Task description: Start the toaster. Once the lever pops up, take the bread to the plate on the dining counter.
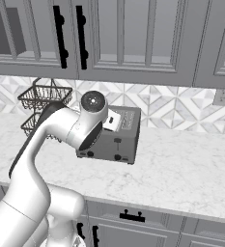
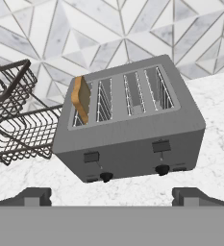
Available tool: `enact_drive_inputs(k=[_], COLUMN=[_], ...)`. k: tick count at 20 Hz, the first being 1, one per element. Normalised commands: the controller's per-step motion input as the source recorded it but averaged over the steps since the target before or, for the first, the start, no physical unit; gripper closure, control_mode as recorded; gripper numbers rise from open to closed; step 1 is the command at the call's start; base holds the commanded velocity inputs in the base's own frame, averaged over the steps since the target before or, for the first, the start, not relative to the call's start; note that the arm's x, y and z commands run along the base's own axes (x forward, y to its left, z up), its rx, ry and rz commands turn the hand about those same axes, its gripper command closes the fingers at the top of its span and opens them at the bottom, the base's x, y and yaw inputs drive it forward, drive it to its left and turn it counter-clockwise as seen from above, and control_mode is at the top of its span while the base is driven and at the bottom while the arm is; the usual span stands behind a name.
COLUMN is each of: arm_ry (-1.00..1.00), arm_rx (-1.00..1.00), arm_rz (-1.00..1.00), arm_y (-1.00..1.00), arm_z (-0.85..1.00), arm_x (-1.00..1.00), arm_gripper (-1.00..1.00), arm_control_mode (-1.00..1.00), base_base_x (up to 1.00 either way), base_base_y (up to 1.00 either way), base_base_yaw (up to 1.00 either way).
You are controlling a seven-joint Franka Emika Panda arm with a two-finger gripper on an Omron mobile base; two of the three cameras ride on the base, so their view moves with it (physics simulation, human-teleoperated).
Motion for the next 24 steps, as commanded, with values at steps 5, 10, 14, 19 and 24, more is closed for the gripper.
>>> enact_drive_inputs(k=[5, 10, 14, 19, 24], arm_ry=[0.0, 0.0, 0.0, 0.0, 0.0], arm_rx=[0.0, 0.0, 0.0, 0.0, 0.0], arm_rz=[0.0, 0.0, 0.0, 0.0, 0.0], arm_y=[0.0, 0.0, 0.0, 0.0, 0.0], arm_z=[0.0, 0.0, 0.0, 0.0, 0.0], arm_x=[0.0, 0.0, 0.0, 0.0, 0.0], arm_gripper=[-1.0, -1.0, -1.0, -1.0, -1.0], arm_control_mode=[-1.0, -1.0, -1.0, -1.0, -1.0], base_base_x=[0.0, 0.0, 0.0, 0.0, 0.0], base_base_y=[0.0, 0.0, 0.0, 0.0, 0.0], base_base_yaw=[0.0, 0.0, 0.0, 0.0, 0.0])
